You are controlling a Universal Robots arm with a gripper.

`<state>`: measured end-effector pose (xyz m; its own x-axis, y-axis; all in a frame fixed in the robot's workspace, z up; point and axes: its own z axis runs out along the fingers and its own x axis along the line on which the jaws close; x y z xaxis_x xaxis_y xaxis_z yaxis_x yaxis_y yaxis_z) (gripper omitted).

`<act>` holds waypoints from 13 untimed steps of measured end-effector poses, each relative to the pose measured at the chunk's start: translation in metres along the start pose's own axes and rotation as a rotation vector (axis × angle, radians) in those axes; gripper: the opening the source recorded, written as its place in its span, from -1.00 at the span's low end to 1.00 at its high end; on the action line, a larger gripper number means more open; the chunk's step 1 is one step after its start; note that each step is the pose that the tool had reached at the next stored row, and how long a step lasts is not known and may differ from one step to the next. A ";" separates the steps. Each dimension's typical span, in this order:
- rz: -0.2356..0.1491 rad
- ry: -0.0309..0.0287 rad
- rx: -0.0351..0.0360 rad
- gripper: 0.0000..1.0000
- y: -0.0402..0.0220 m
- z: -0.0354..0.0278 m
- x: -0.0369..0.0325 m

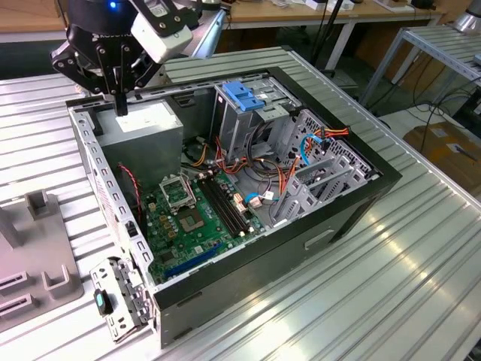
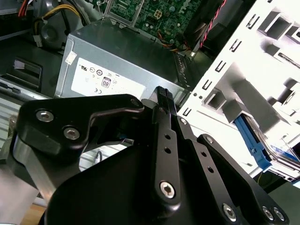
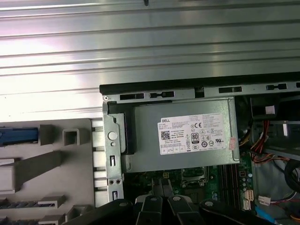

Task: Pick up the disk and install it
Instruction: 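Reach for the disk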

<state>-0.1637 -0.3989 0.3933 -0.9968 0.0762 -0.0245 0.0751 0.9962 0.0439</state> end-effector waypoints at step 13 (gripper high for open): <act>0.000 0.0000 0.0007 -0.79 -0.0012 -0.0004 0.0154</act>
<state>-0.1792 -0.3989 0.3932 -0.9968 0.0761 -0.0246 0.0750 0.9962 0.0432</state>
